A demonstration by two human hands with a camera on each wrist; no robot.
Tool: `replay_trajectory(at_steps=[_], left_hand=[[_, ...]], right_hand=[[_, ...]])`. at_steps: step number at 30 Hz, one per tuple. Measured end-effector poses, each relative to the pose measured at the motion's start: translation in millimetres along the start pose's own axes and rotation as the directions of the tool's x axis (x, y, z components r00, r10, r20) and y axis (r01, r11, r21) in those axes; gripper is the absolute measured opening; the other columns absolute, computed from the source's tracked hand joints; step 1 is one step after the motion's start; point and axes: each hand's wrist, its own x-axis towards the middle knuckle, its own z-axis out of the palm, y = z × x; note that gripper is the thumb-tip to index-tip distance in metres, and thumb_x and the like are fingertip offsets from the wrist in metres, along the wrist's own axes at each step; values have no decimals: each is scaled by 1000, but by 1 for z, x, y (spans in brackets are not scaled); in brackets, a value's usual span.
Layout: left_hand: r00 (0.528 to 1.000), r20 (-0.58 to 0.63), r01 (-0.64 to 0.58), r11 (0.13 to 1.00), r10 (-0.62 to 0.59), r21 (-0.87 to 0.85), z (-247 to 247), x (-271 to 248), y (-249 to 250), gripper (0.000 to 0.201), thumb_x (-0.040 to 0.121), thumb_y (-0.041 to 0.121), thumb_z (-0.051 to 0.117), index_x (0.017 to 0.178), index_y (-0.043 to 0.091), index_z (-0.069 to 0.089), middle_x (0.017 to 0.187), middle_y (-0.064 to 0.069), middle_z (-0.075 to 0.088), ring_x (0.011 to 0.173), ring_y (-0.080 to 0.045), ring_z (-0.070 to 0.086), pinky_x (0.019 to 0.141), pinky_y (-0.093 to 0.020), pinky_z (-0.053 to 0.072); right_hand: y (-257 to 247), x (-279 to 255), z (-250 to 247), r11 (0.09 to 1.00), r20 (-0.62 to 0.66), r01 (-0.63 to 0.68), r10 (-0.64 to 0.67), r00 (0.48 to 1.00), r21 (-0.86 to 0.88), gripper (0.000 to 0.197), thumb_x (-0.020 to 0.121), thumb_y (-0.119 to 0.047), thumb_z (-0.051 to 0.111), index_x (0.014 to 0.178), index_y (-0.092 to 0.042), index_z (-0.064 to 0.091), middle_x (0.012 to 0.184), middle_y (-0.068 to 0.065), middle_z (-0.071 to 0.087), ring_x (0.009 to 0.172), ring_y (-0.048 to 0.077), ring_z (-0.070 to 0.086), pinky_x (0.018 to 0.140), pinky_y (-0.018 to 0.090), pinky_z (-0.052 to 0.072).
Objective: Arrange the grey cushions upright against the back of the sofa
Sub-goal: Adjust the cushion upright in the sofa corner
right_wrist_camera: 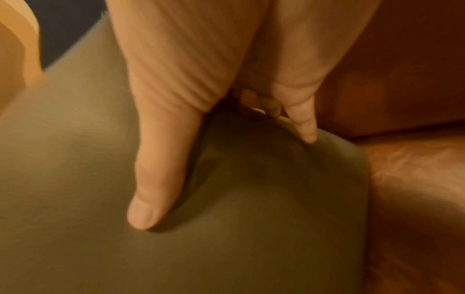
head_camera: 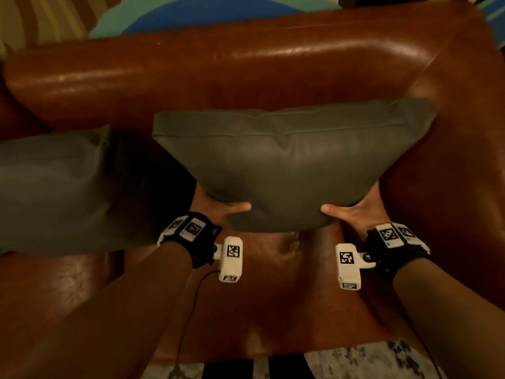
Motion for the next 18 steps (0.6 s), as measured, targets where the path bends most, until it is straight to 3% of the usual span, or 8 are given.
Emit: replay_trajectory(at_steps=[1, 3, 6, 8, 10, 13, 15, 18], left_hand=[[1000, -19, -4, 999, 5, 33, 0, 5, 0, 105, 52, 8, 98, 143, 7, 45, 134, 3, 55, 124, -13, 53, 102, -25, 41], [998, -55, -6, 995, 12, 105, -4, 10, -4, 119, 46, 23, 100, 148, 13, 38, 147, -3, 51, 135, -20, 49, 111, -31, 38], [998, -61, -12, 986, 22, 167, -5, 5, -12, 132, 41, 36, 99, 152, 17, 31, 151, -2, 47, 138, -21, 48, 116, -37, 37], [994, -106, -10, 998, 17, 66, 0, -5, -16, 131, 49, 22, 99, 155, 17, 22, 146, 7, 43, 132, -11, 46, 110, -29, 37], [991, -126, 28, 998, -34, -49, 6, -20, -19, 130, 60, 6, 94, 158, 17, 10, 146, 7, 38, 132, -10, 43, 109, -28, 36], [996, -66, 60, 995, -65, -75, 19, -33, -31, 129, 63, 4, 92, 159, 16, 6, 145, 8, 36, 132, -9, 40, 107, -25, 34], [996, -55, 72, 996, -75, -53, 29, -28, -31, 125, 59, 6, 95, 156, 17, 16, 138, 8, 43, 124, -7, 44, 102, -21, 36], [994, -64, 81, 986, -91, -147, 39, -15, -23, 116, 51, 13, 99, 147, 18, 35, 136, 1, 58, 120, -17, 59, 105, -35, 47]], right_hand=[[3, 3, 2, 1000, 9, 6, -6, 1000, 8, 116, 58, 7, 98, 155, -4, 37, 140, 0, 61, 114, -18, 62, 112, 18, 49], [6, 7, 9, 999, 28, 17, -19, 999, 51, 117, 59, 12, 96, 156, -3, 32, 137, -1, 60, 105, -27, 61, 97, 0, 49], [8, 3, 12, 996, 8, 21, -22, 1000, 88, 117, 59, 15, 95, 156, 0, 31, 135, -2, 58, 102, -32, 59, 90, -7, 44], [9, -5, 9, 996, -29, 22, -19, 999, 86, 117, 60, 18, 93, 157, 3, 30, 135, -1, 56, 100, -34, 57, 87, -9, 42], [13, -12, 9, 997, -26, 6, -4, 1000, 74, 122, 61, 18, 93, 161, 0, 26, 142, 1, 54, 103, -30, 58, 89, -10, 41], [21, -17, 12, 998, 18, -34, 33, 999, 58, 125, 63, 18, 92, 163, -5, 21, 147, 0, 50, 104, -25, 58, 89, -11, 39], [23, -14, 15, 998, 33, -49, 47, 998, 45, 121, 65, 19, 90, 162, -4, 22, 145, 0, 52, 108, -23, 59, 87, -10, 41], [24, -11, 15, 996, 29, -75, 74, 997, 40, 118, 68, 14, 91, 163, -11, 25, 147, -1, 54, 126, 6, 59, 89, -7, 46]])
